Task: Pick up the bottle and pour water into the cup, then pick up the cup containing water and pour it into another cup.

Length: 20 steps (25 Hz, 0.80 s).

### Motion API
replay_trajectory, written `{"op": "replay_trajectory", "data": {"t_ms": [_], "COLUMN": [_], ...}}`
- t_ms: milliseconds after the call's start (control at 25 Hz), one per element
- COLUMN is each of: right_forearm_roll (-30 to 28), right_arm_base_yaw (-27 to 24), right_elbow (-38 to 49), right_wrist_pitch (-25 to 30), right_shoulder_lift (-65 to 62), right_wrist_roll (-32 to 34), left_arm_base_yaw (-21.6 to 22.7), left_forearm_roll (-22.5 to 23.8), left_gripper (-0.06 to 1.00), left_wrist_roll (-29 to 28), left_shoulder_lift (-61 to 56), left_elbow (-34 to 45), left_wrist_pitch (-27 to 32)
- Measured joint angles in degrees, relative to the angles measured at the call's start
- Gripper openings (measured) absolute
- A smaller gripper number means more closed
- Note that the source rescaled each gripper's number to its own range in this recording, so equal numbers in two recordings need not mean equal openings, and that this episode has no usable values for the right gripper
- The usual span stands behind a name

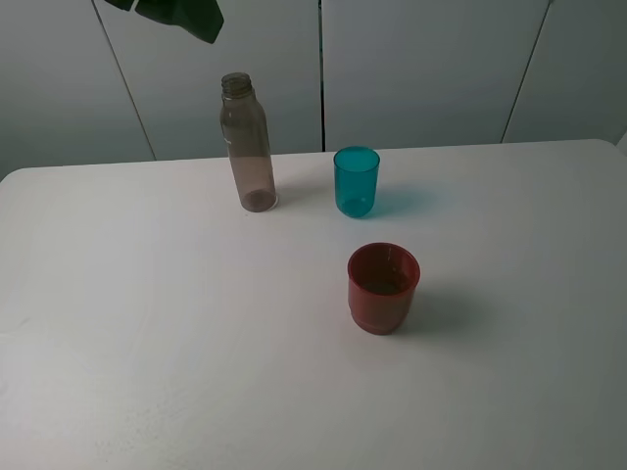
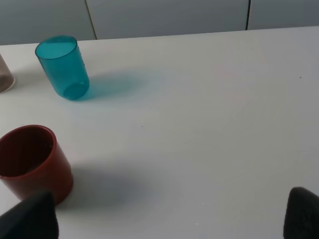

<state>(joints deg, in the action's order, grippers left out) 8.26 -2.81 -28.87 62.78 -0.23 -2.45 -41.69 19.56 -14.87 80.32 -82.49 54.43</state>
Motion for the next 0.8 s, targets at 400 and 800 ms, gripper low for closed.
{"op": "replay_trajectory", "data": {"t_ms": [400,800], "right_forearm_roll": [0.0,0.0], "right_arm_base_yaw": [0.0,0.0], "right_elbow": [0.0,0.0], "right_wrist_pitch": [0.0,0.0], "right_shoulder_lift": [0.0,0.0], "right_wrist_roll": [0.0,0.0], "left_arm_base_yaw": [5.87,20.66], "left_forearm_roll": [-5.47,-11.68], "left_gripper": [1.0,1.0], "left_wrist_roll": [0.0,0.55], "left_shoulder_lift": [-13.18,-33.81], "left_elbow": [11.46,27.72], "left_wrist_pitch": [2.38,3.48]}}
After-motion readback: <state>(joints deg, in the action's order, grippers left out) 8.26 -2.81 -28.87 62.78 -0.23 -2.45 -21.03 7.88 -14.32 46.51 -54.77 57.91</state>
